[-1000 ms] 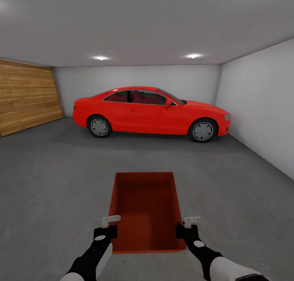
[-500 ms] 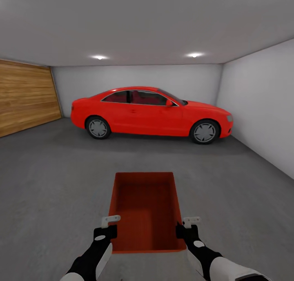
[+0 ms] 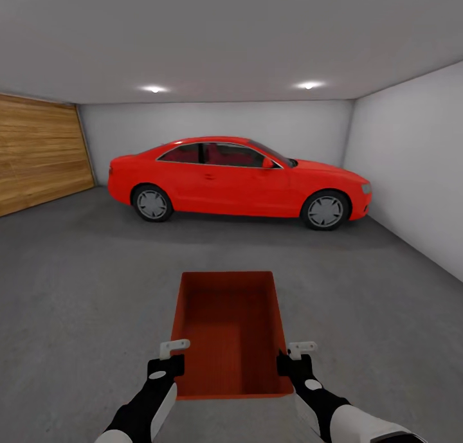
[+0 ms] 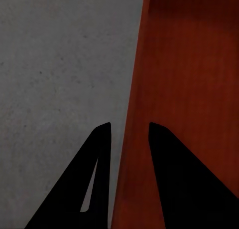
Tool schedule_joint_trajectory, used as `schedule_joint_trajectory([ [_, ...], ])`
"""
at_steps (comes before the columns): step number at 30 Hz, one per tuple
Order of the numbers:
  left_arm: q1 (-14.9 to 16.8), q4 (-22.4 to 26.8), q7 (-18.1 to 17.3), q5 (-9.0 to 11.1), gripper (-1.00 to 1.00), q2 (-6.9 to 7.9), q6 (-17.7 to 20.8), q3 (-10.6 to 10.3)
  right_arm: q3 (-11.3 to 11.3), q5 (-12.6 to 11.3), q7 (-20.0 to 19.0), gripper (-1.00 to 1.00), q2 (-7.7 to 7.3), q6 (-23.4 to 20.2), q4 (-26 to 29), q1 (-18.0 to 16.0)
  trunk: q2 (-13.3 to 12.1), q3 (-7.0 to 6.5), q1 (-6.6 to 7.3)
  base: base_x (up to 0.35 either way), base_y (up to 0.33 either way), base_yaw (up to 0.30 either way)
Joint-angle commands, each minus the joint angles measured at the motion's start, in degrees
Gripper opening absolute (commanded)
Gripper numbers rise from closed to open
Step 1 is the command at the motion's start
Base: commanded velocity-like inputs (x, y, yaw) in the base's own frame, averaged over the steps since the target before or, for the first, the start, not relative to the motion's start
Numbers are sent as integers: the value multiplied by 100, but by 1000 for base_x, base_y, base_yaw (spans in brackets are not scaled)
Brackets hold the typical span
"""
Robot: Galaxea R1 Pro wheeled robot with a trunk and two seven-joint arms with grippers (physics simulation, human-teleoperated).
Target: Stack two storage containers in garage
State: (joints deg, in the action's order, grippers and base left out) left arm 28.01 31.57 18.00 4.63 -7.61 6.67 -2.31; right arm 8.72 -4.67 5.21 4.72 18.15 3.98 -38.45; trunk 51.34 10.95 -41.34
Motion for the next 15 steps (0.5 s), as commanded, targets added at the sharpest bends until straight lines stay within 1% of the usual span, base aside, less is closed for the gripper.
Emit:
schedule_joint_trajectory([
  [1,3,16,37,56,-100,5,27,11,-116,37,6,-100,3,5,5,-4,5,8,-4,319,0,0],
  [15,7,16,37,56,-100,3,27,11,-116,37,6,-100,3,5,6,-4,5,8,-4,319,0,0],
])
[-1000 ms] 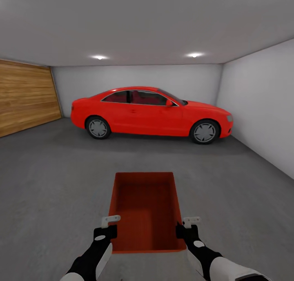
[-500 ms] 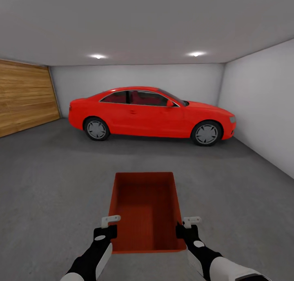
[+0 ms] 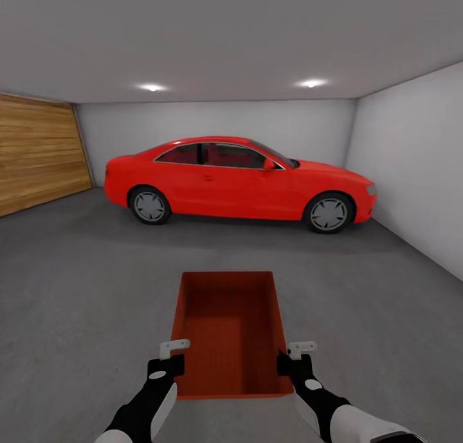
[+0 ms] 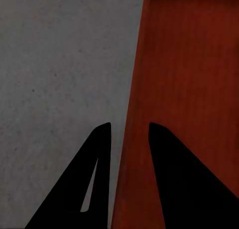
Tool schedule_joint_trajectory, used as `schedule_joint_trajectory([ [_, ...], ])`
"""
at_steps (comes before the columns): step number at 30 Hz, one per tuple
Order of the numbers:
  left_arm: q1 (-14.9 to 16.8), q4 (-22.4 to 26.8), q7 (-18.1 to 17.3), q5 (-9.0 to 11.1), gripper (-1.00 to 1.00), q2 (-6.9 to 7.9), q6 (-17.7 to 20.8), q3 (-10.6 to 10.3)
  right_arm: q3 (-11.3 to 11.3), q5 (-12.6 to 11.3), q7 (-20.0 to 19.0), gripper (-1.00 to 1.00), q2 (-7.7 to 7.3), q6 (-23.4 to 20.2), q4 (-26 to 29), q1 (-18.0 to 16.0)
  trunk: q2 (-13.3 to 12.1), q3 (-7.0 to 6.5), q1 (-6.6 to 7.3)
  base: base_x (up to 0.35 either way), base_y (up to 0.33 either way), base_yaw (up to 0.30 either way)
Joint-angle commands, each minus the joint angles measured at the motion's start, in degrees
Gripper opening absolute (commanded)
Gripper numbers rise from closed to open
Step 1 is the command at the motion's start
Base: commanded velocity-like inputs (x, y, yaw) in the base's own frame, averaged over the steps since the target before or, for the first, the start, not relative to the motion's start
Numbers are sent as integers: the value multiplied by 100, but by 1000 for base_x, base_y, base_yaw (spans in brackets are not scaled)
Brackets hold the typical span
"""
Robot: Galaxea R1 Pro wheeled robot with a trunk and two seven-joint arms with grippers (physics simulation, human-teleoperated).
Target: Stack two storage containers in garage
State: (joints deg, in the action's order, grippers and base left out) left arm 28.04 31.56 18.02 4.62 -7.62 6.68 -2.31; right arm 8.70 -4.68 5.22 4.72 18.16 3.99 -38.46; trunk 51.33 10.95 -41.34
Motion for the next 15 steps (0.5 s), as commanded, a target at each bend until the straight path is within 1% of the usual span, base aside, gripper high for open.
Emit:
schedule_joint_trajectory([
  [1,2,16,35,56,-100,3,27,12,-114,37,6,-100,3,4,5,-4,6,8,-4,319,0,0],
  [4,2,16,35,56,-100,5,27,12,-114,37,6,-100,1,4,2,-4,6,8,-4,319,0,-2],
  [7,4,16,35,56,-100,6,27,12,-114,36,6,-100,2,4,5,-4,6,8,-4,319,0,-71],
  [10,3,16,35,56,-100,6,27,12,-114,25,12,-100,3,4,5,-4,6,8,-4,319,0,-196],
  [15,2,16,35,56,-100,6,27,12,-114,21,14,-100,3,4,5,-4,6,8,-4,319,0,-262],
])
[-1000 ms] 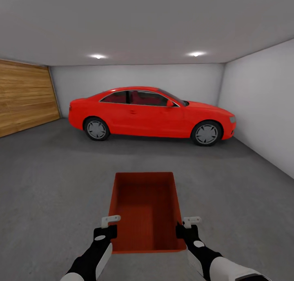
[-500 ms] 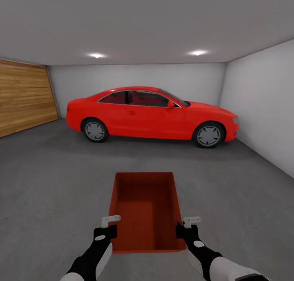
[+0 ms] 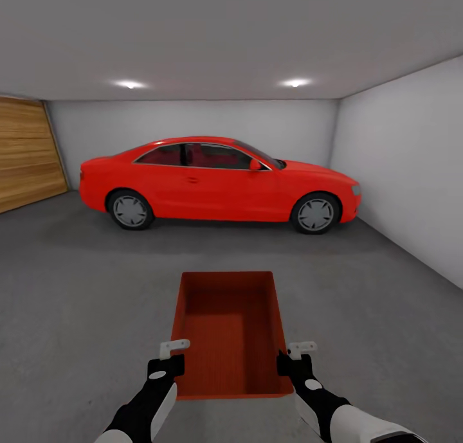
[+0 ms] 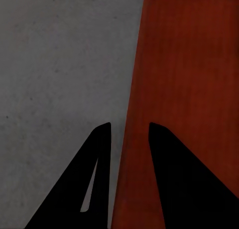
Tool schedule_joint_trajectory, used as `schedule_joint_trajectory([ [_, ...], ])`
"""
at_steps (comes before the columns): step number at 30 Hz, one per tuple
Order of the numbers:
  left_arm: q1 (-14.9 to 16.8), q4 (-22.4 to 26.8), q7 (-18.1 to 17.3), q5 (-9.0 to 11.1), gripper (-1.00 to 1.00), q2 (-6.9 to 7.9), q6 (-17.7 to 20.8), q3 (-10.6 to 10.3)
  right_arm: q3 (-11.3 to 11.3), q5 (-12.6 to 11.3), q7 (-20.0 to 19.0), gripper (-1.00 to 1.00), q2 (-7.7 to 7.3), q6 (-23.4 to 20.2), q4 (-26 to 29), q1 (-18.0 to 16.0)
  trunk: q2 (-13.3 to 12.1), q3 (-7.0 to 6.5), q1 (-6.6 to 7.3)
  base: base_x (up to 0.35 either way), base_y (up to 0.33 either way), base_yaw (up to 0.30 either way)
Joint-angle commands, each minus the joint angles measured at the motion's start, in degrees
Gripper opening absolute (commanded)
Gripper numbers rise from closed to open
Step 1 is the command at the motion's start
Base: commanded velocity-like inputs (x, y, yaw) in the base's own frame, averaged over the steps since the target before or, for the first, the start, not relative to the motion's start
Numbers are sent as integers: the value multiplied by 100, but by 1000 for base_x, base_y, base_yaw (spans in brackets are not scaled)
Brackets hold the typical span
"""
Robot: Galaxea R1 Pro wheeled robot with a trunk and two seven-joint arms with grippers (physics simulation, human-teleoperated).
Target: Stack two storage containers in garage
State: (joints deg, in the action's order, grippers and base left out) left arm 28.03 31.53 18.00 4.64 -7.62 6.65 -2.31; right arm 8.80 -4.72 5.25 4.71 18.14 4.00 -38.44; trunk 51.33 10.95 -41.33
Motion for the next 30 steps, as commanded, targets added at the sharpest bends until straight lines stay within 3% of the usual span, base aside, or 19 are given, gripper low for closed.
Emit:
schedule_joint_trajectory([
  [1,4,20,37,54,-100,6,29,11,-124,24,11,-100,4,5,3,-5,6,8,-4,319,0,-275],
  [23,6,20,37,54,-100,6,29,11,-124,24,8,-100,-5,5,2,-5,6,8,-4,319,0,-280],
  [30,3,20,37,54,-100,6,29,11,-125,24,2,-100,-14,5,2,-5,6,8,-4,320,0,-64],
])
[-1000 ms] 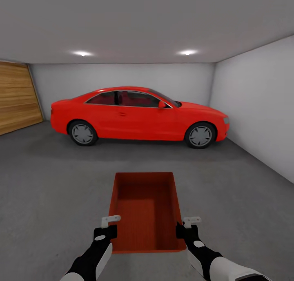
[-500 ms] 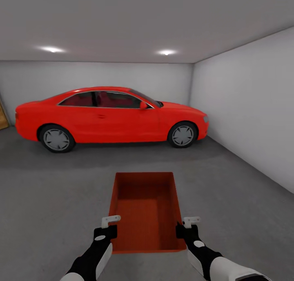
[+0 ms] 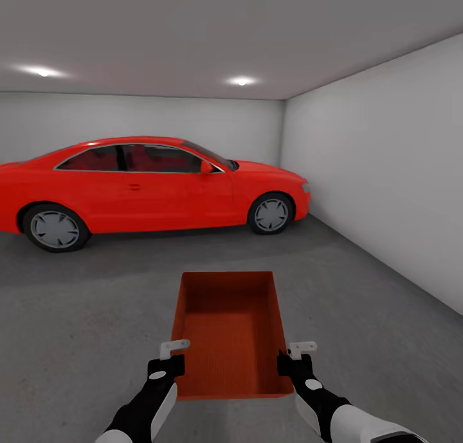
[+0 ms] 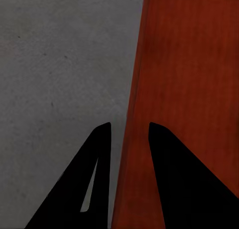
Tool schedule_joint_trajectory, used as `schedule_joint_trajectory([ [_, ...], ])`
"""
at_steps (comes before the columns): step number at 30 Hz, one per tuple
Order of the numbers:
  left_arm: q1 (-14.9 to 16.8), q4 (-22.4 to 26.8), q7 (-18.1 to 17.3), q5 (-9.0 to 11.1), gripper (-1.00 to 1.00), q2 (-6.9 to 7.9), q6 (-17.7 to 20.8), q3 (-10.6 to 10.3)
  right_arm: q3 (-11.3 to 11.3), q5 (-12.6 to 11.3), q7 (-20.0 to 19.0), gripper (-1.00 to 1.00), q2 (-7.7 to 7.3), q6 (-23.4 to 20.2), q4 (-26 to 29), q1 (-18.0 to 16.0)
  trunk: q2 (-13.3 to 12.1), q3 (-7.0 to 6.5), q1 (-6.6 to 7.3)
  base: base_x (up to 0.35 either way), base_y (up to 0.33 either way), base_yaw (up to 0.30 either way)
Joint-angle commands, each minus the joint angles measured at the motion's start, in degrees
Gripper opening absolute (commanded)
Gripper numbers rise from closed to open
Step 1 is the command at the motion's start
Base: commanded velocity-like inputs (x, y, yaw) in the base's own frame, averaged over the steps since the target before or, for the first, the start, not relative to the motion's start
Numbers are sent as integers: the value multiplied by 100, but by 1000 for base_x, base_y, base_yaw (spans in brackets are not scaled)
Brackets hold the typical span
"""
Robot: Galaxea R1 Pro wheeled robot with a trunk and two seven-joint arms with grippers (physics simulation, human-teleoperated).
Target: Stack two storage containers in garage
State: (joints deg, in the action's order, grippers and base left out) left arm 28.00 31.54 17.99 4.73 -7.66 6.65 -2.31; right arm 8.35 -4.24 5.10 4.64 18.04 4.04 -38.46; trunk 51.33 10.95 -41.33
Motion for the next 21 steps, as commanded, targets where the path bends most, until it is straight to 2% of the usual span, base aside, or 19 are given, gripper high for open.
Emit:
schedule_joint_trajectory([
  [1,7,19,38,46,-100,10,30,11,-81,-25,17,-100,-6,16,-1,-4,6,8,-4,320,0,-6],
  [21,6,19,38,46,-100,14,30,11,-79,-25,19,-100,4,16,-1,-4,6,8,-4,321,0,-3],
])
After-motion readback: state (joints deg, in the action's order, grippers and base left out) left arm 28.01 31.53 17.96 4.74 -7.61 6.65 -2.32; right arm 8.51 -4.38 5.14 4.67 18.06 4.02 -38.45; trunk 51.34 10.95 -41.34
